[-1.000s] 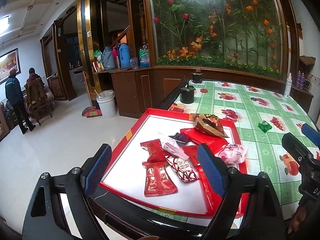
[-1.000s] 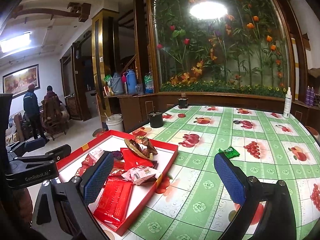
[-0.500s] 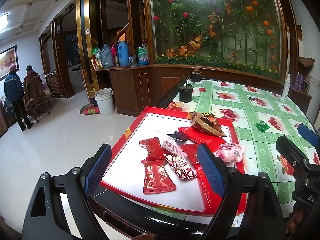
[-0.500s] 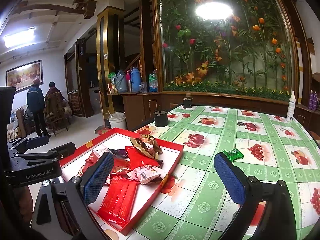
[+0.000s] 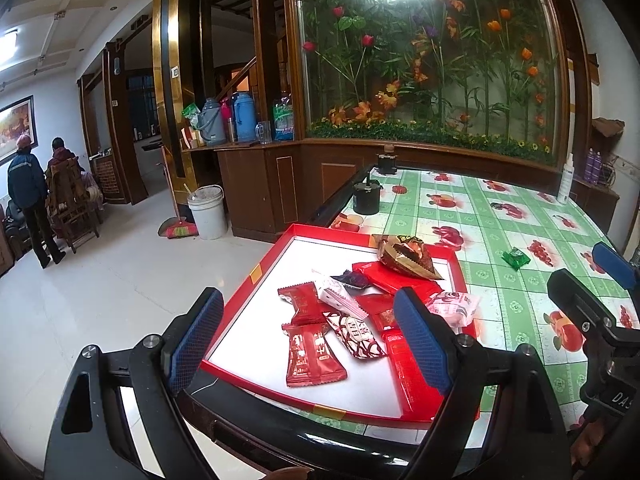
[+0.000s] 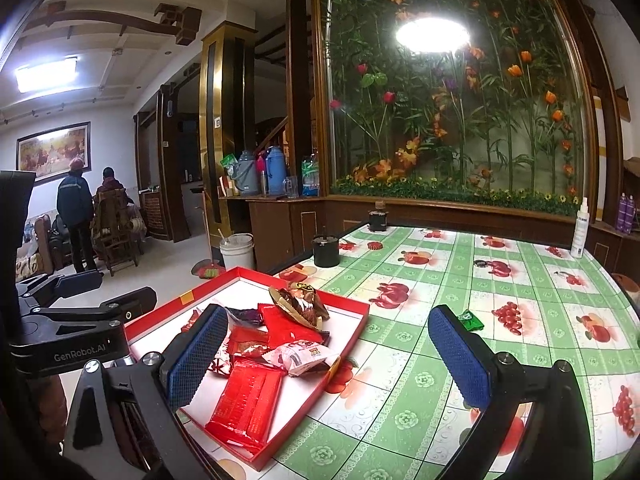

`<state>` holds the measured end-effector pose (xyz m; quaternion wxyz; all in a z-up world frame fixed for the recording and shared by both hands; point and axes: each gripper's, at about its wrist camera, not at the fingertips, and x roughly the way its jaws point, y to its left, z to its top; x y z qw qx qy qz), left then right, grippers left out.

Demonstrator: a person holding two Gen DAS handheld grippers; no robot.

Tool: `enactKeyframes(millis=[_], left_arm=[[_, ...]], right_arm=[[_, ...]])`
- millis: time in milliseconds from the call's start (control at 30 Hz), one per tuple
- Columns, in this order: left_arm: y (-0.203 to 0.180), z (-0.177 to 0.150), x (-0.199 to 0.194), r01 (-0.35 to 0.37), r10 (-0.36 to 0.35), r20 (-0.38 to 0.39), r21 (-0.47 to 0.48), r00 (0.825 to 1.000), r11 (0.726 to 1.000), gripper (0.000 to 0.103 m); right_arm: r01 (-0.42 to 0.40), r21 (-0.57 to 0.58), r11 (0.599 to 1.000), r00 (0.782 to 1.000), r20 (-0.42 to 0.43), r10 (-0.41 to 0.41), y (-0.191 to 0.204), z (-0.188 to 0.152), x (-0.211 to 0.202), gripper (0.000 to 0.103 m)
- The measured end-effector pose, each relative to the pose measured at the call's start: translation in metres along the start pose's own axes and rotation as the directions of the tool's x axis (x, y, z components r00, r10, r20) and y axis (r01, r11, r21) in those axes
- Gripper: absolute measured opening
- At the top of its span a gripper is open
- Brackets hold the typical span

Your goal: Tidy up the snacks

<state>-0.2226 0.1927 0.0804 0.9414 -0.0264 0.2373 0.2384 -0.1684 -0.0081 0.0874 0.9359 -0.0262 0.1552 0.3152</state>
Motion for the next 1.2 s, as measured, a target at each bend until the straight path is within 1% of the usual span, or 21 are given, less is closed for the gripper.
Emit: enactKeyframes(millis=[400, 733, 1133, 1200], left_arm=[[0.003, -0.001, 0.001, 0.003, -0.003, -0.007, 0.0, 1.0, 1.0, 0.088], [0.004, -0.002, 0.009, 0.005, -0.005, -0.024, 0.004, 1.0, 1.0, 0.088], [-0.003, -0.002, 0.014, 0.014, -0.014, -0.036, 0.017, 0.999, 1.0, 0.088], [-0.005, -0.002, 0.016, 0.006, -0.005, -0.037, 0.017, 0.999, 1.0, 0.088]], right_arm=[[0.006, -0.012, 1.0, 1.0, 0.001, -0.006, 0.002, 0.001, 0.002, 0.101], [-0.003, -0.022, 1.0, 1.0, -0.017, 0.002, 0.005, 0.001, 0.01, 0.101], [-0.005, -0.008, 1.0, 1.0, -0.027, 0.005, 0.004, 0.0, 0.015, 0.101], [-0.005, -0.004, 1.0, 1.0, -0.03, 0.005, 0.002, -0.001, 0.017, 0.101]])
